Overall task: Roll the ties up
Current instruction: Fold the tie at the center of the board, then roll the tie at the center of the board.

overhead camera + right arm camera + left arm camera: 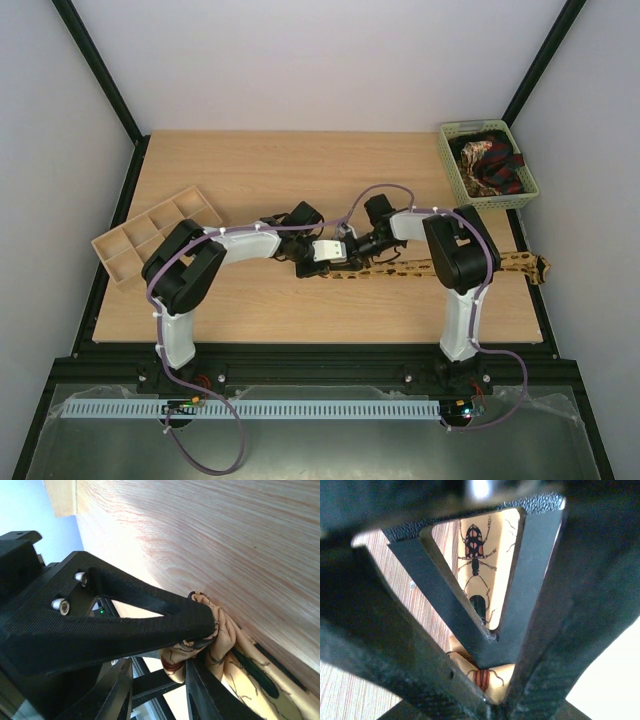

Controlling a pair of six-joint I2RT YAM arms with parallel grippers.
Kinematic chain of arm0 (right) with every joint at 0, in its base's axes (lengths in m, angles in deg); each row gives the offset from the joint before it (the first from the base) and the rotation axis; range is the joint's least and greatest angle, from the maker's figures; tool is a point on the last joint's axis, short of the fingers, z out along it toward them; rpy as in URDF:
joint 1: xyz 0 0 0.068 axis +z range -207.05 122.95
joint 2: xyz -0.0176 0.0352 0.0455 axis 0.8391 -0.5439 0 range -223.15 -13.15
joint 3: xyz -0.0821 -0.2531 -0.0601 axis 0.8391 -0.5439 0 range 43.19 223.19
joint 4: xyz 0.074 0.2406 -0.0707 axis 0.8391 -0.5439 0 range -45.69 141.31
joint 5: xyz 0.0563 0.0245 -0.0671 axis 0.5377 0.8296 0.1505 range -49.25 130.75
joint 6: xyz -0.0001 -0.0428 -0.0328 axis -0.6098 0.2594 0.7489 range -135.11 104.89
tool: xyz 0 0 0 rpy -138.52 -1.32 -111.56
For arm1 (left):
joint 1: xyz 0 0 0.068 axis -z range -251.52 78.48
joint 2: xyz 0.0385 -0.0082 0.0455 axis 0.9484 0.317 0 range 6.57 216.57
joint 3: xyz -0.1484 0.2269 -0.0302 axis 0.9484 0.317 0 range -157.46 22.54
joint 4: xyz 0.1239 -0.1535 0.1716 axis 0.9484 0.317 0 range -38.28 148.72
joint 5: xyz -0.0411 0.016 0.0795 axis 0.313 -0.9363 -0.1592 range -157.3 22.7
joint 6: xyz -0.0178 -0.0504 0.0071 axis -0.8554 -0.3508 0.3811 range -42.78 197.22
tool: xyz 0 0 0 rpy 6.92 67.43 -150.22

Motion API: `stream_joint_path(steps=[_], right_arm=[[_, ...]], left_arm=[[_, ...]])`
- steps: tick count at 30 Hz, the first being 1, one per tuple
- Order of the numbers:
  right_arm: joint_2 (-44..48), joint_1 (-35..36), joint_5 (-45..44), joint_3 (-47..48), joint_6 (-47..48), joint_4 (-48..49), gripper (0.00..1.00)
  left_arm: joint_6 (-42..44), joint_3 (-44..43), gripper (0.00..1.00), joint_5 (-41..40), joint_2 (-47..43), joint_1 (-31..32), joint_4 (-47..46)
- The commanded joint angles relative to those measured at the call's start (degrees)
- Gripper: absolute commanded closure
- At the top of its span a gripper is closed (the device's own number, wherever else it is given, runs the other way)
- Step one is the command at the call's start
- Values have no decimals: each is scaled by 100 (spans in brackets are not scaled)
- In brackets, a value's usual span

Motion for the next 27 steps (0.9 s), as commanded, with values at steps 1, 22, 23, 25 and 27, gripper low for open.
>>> stream_joint_path(steps=[1,22,23,25,27], right_arm=[[-170,171,-327,79,-130,-36,73],[-368,-105,-693,100,569,-639,99],[-360,-109,-686,108,571,-649,99],[-324,-119,-640,110,580,-655,99],[-281,-121,-572,96,558,-647,99]], left_arm=[[37,14,70,-221,257,34,339],[126,14,35,381,-16,16,46],[139,-29,34,364,70,35,83],[145,-137,34,325,219,55,172],[134,-195,34,260,316,68,199]])
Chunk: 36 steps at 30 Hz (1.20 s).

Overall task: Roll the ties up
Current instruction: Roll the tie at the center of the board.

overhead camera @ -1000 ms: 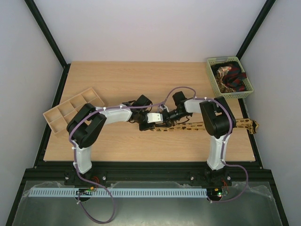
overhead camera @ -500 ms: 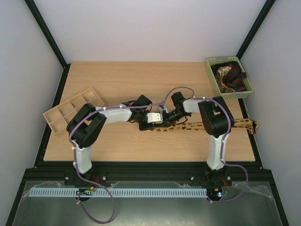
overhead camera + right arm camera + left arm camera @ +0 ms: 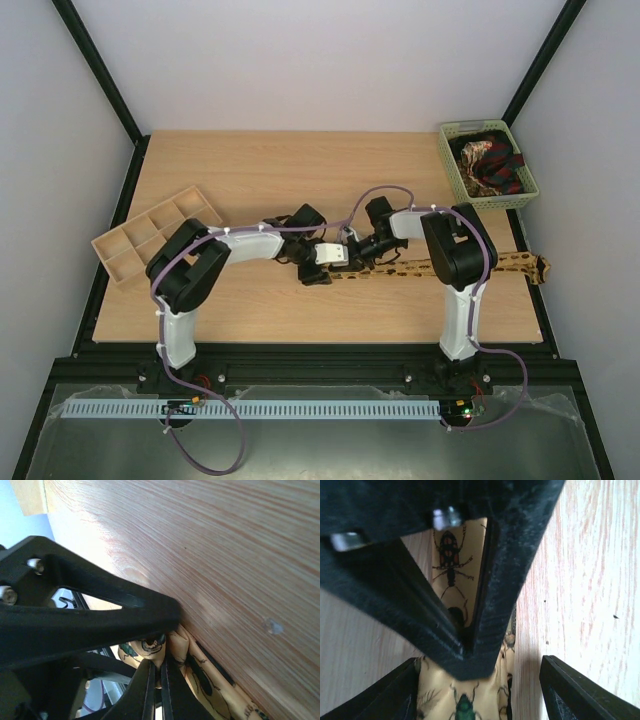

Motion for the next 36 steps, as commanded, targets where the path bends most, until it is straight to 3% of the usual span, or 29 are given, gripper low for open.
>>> stream_joint_path(steps=[1,6,12,23,26,30,36], right_arm=[[-38,-38,6,-18,58,-342,99],[116,-37,265,-47,18,-344,99],[254,-182,331,-193,14,-378,99],[32,-359,-191,-241,298,-747,99],[-26,-359,-466,-243,369,-764,99],[-131,-359,-723,-228,441,-809,99],[-275,-357,-1091,-60,571,-953,99]], left_arm=[[75,-211,35,-50,303,56,197],[130,-237,51,-373,388,65,357],[357,42,64,-380,148,-22,411],[406,-29,63,-287,165,-41,497],[349,-58,59,-135,129,-69,450],[-17,86,37,341,-110,-223,-66],[-1061,1526,8,1550,-959,-750,-2660]])
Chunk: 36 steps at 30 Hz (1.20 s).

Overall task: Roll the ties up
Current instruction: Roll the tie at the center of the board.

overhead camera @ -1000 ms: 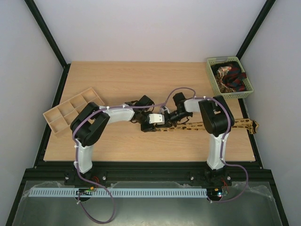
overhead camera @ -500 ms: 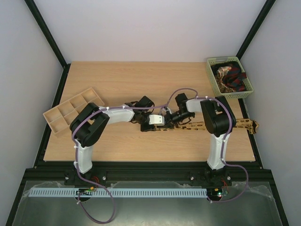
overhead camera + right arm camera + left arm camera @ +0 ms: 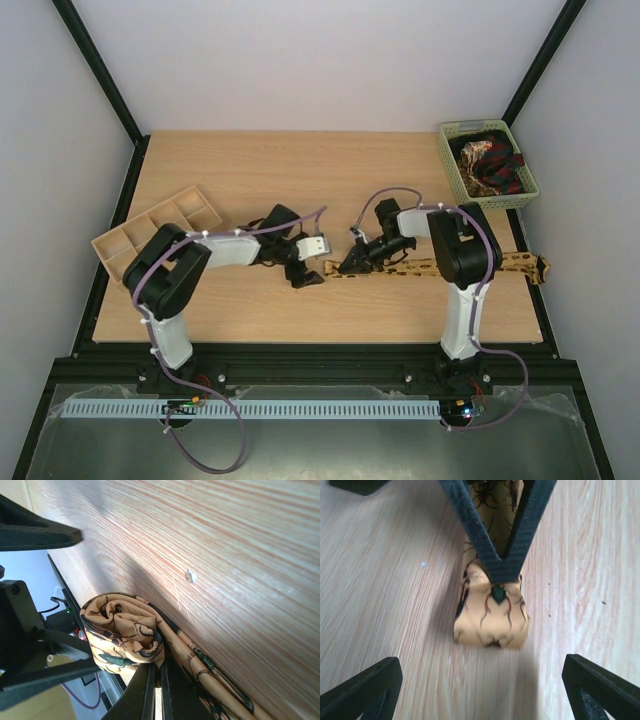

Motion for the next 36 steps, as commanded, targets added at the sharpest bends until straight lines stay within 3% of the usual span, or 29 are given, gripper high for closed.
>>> stream_joint_path(steps=[1,8,19,25,31,36], right_arm=[[-333,-25,-930,92,196,-492,99],[-552,-23,-1203,313,482,-775,99],[-669,-22,-1537,265,846,-960,99],[-674,-23,-1684,240,879,-952,99],[-769,-23,-1633,291,887,-966,99],[-762,-20,-1583,301,889,-968,99]], left_arm=[[-840,991,3,1103,-682,-349,-2201],[-1418,1871,2,1422,-547,-411,-4263],[-1264,1932,16,1711,490,-114,-5384],[-1172,1760,24,1654,980,-116,-5630],[-1032,1630,41,1585,1164,-63,-5504],[-574,1439,58,1263,1170,84,-4812]])
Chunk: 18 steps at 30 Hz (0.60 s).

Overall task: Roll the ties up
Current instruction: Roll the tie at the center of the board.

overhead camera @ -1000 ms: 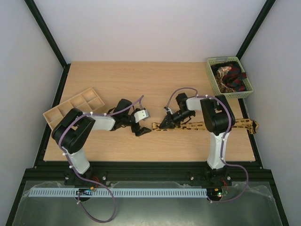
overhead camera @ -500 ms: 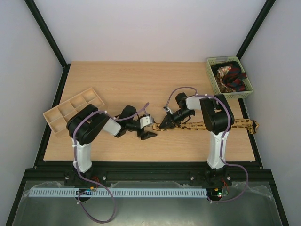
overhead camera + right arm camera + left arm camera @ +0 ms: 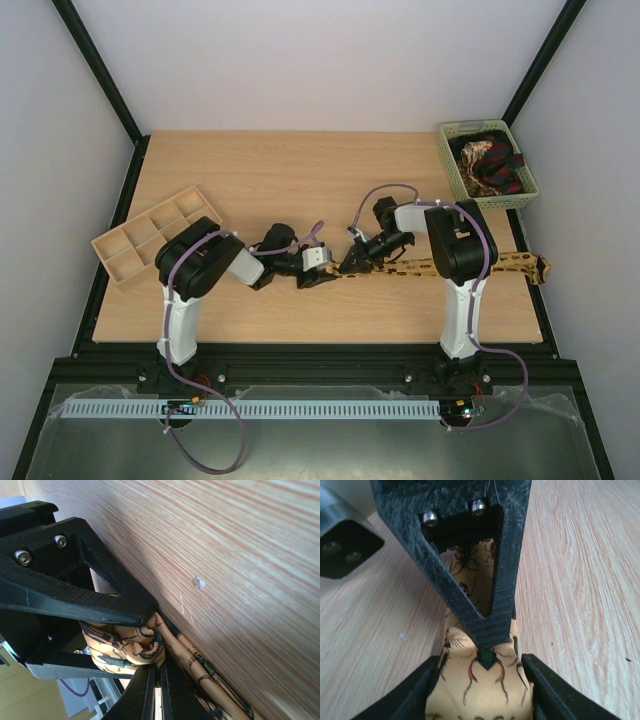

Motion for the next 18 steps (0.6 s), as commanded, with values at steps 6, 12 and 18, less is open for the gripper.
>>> stream_joint_path(steps=[6,12,18], right_arm=[[-275,-25,-1237,-69,-60,-175,94],[-187,-23,-1123,-40,-86,-191,84],[260,-152,-848,94,324,-797,67]], left_arm=[[850,-450,70,-762,-452,301,2224],[1030,-846,80,-1130,-736,310,3972],[997,-1038,81,-1659,-805,349,4562]])
